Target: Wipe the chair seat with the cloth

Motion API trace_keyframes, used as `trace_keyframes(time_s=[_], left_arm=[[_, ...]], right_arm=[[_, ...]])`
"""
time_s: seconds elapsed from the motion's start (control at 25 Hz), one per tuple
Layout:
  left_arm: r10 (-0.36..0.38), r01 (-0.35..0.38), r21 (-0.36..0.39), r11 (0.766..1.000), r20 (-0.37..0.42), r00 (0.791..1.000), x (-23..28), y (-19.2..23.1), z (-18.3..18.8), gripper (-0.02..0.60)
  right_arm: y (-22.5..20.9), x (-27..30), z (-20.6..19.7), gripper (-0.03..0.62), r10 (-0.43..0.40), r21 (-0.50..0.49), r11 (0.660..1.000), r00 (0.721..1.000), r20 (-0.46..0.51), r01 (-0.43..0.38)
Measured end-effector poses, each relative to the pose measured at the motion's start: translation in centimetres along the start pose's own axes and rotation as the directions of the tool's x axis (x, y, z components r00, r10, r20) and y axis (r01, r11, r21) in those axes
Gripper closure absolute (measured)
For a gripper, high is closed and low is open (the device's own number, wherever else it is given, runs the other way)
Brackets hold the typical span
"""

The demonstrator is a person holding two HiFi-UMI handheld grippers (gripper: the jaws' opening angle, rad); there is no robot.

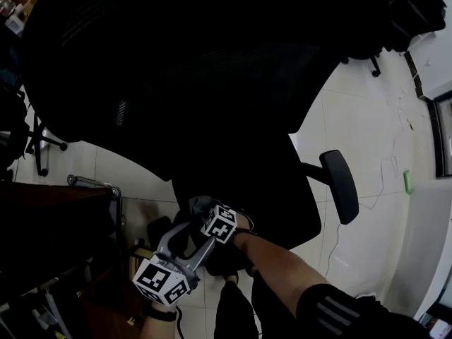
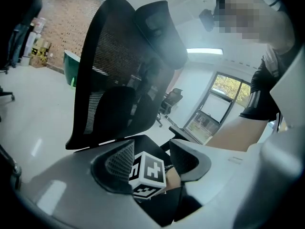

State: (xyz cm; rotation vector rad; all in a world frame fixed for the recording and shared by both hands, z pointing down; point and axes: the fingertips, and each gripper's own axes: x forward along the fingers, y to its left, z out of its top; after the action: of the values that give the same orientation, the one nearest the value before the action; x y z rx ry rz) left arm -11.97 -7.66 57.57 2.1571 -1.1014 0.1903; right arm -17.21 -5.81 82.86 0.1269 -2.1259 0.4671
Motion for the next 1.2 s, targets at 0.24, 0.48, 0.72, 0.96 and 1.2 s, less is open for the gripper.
trace_keyframes(time_s=[0.24, 0.48, 0.72, 0.96, 1.2], left_arm=[[-0.004, 0.004, 0.009, 1.000, -0.021, 1.000, -0.4, 0.1, -1.2, 0.327], [-0.049, 0.049, 0.012, 0.999, -0.027, 0.998, 0.8, -1.7, -1.2, 0.327], [-0.075, 0.076, 0.010, 0.997, -0.038, 0.996, 2.0, -2.8, -0.8, 0.327], [-0.047, 0.047, 0.001, 0.999, -0.043, 0.998, 1.3, -2.4, -1.3, 0.327], [-0.013, 0.012, -0.010, 1.000, -0.063, 0.998, -0.3, -0.9, -3.0, 0.327]], right_arm=[[-5.8, -1.9, -6.8, 0.574, -0.117, 0.022, 0.993, 0.991, -0.067, 0.119], [-19.6, -13.5, -17.3, 0.574, -0.364, 0.159, 0.902, 0.906, -0.216, 0.401], [-20.8, -16.2, -17.0, 0.574, -0.413, 0.202, 0.873, 0.893, -0.176, 0.444], [-7.0, -7.1, -7.4, 0.574, -0.176, 0.172, 0.970, 0.984, 0.009, 0.172], [2.4, -0.6, -4.8, 0.574, -0.041, 0.055, 0.998, 0.999, -0.014, 0.041]])
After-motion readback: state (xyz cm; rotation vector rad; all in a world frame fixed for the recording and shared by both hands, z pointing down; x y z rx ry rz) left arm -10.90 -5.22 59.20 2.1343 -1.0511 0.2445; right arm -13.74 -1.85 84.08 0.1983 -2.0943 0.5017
